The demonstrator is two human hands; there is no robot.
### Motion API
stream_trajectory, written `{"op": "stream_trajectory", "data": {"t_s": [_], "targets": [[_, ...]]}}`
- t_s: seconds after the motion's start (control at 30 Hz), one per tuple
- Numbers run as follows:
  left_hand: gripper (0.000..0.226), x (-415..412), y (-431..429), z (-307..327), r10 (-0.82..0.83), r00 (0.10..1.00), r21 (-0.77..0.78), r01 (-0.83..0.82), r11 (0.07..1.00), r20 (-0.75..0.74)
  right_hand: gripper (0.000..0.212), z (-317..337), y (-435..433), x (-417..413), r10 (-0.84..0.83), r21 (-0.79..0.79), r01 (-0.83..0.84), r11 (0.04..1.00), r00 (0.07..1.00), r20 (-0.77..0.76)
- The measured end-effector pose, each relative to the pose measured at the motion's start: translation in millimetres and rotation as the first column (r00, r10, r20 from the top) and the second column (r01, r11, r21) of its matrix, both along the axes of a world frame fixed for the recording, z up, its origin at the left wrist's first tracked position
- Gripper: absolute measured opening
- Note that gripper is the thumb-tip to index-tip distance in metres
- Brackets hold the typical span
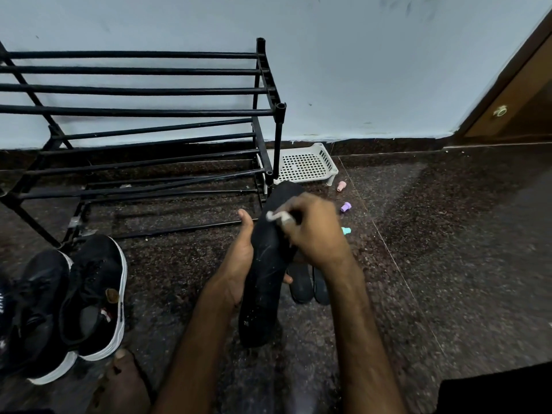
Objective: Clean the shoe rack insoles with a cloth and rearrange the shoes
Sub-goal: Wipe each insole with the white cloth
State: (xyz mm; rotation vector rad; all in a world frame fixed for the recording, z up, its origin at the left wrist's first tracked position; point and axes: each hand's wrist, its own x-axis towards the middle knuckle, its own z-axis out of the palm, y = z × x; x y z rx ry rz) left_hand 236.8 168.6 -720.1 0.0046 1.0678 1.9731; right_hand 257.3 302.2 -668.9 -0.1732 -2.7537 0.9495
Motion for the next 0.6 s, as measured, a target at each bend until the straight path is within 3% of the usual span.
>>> {"op": "stream_trajectory", "data": {"t_s": [0.07,0.13,0.2,0.27,0.33,0.4,0.47,0.6], "targets": [[0.085,-1.4,-2.9,0.8,0.025,1.0,-0.003,-0.025,1.0,-0.005,0.014,-3.5,-0.5,5.7,0.112,0.004,-0.114,0.994,0.984,0.141],[0.086,-1.4,-3.3,-0.3,0.027,1.0,-0.013,-0.027,1.0,-0.006,0.013,-6.2,7.8,8.5,0.014,0.039,-0.021,0.999,0.985,0.171],[0.086,0.3,-1.7,-1.8,0.009,1.0,-0.014,-0.009,1.0,-0.007,0.013,-5.3,15.4,7.2,-0.171,0.118,0.162,0.98,0.983,0.068],[0.086,0.8,-0.8,-2.3,-0.011,1.0,-0.002,0.011,1.0,-0.008,0.012,-1.1,13.8,4.5,-0.243,0.128,0.247,0.96,0.969,-0.05],[0.088,0.0,-1.6,-1.6,-0.005,1.0,-0.003,0.005,1.0,-0.026,0.012,3.2,6.6,4.4,-0.09,0.073,0.088,0.993,0.995,0.034],[0.088,-1.8,-4.5,-2.1,0.013,0.999,-0.034,-0.014,0.999,-0.04,0.011,4.0,0.6,9.1,0.106,0.002,-0.109,0.994,0.97,0.219],[0.087,-2.4,-6.7,-1.8,0.016,0.998,-0.063,-0.02,0.998,-0.056,0.011,-0.1,5.7,11.0,0.099,-0.014,-0.099,0.995,0.959,0.266],[0.081,1.9,-6.2,0.1,-0.036,0.999,-0.028,0.035,0.999,-0.027,0.013,-4.0,18.3,1.2,-0.255,0.083,0.261,0.962,0.964,-0.075]]}}
